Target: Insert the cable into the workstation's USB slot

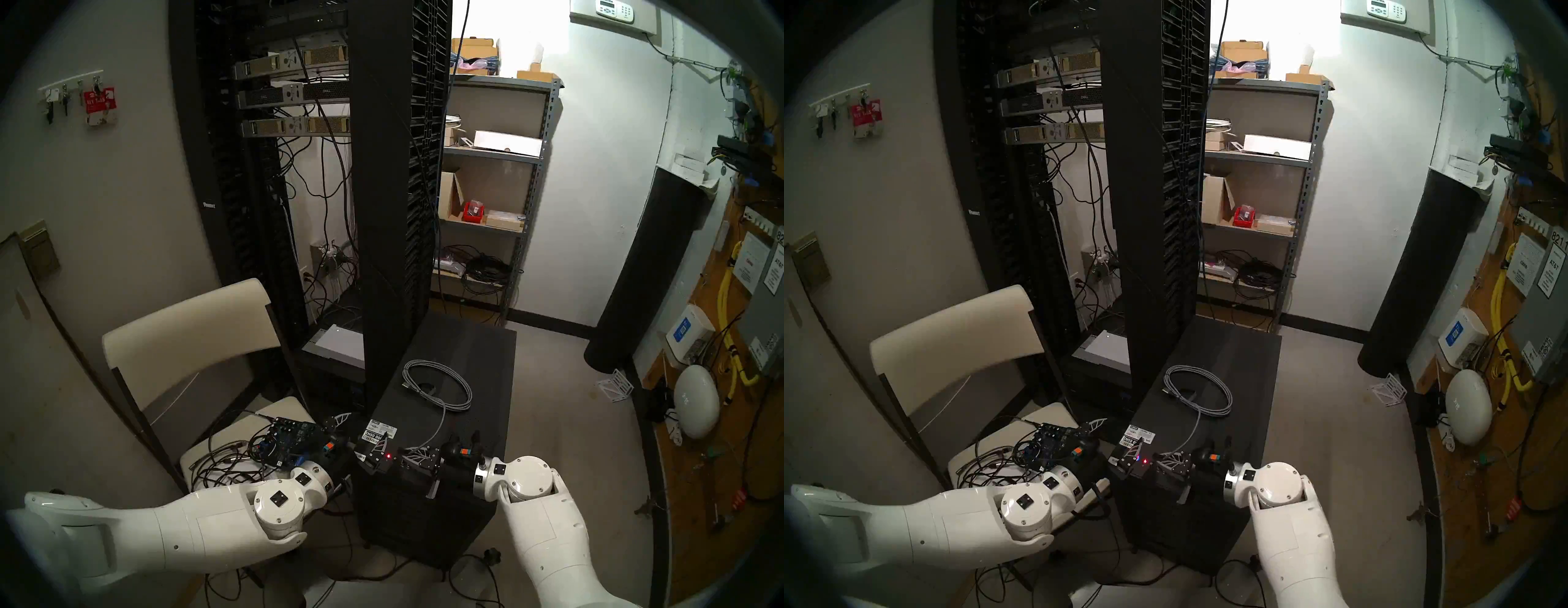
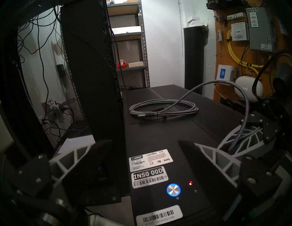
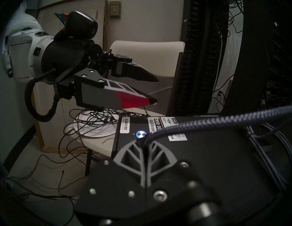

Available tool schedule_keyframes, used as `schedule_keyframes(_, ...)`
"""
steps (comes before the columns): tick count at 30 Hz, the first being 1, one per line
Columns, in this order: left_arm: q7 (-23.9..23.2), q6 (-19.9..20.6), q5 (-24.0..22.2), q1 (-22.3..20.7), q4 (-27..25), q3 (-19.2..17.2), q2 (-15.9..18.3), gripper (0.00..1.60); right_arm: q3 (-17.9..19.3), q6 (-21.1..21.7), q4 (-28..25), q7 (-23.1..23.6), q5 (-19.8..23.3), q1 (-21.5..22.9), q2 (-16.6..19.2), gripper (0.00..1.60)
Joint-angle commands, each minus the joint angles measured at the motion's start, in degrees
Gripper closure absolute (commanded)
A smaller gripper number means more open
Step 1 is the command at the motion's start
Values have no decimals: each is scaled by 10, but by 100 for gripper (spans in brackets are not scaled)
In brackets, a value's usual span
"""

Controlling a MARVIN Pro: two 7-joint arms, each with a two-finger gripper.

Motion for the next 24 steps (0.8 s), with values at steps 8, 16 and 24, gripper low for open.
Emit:
schedule_keyframes(8, 1, -5, -1, -6, -3, -5, -1, 0, -12, 12, 9, -17, -26, 7, -4, 160)
schedule_keyframes(16, -1, -8, -2, -6, 3, -5, -2, 0, -14, 20, 10, -22, -35, 4, -5, 160)
schedule_keyframes(24, -1, -7, -3, -7, -3, -6, 1, 0, -10, 29, -9, -23, -35, -15, -2, 160)
